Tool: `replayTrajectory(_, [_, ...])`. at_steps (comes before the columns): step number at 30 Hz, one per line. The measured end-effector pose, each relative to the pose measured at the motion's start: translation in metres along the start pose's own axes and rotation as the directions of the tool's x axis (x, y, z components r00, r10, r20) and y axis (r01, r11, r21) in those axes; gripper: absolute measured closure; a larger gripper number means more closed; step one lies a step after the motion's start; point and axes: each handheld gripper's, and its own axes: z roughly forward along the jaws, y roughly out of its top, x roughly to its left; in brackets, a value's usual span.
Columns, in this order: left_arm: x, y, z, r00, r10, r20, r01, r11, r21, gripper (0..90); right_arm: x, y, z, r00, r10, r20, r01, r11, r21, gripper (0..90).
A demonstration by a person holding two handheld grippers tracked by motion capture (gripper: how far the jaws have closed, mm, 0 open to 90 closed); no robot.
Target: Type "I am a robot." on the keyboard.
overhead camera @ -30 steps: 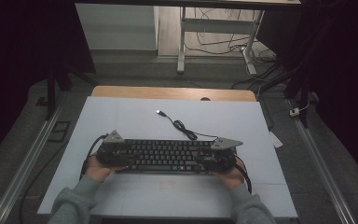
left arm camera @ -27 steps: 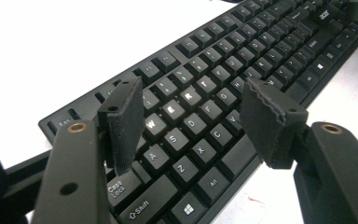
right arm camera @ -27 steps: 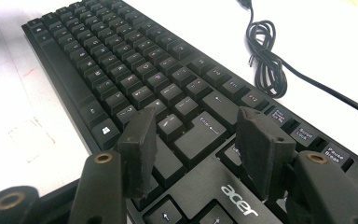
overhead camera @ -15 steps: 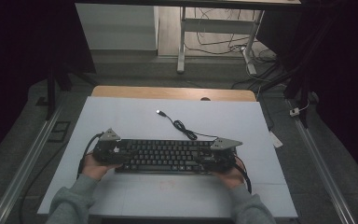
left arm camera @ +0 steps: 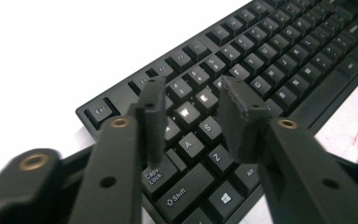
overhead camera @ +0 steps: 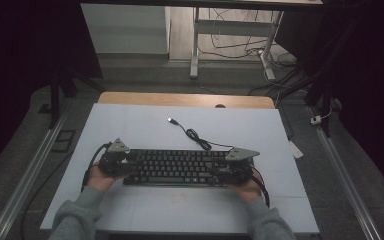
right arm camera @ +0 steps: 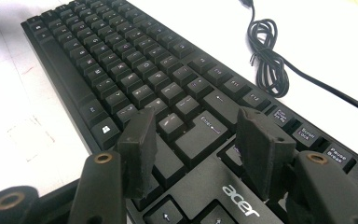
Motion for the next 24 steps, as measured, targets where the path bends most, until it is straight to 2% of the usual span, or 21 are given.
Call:
replayTrajectory(10, [0.0, -0.004, 0.007, 0.9994, 0.03, 0.017, -0.031, 0.998, 0.054, 87.9, 0.0, 0.0, 0.0, 1.0, -0.002, 0.008, 0.002, 1.0, 0.008, 48.6])
replayTrajectory(15, [0.0, -0.006, 0.012, 0.9989, 0.037, 0.028, -0.039, 0.9961, 0.08, 89.0, 0.001, 0.0, 0.001, 1.0, -0.002, 0.006, 0.002, 1.0, 0.008, 48.6])
replayTrajectory(24, [-0.002, -0.007, 0.018, 0.9987, 0.046, 0.019, -0.048, 0.9937, 0.101, 89.0, 0.001, -0.001, 0.002, 1.0, -0.003, -0.003, 0.003, 1.0, 0.007, 48.6])
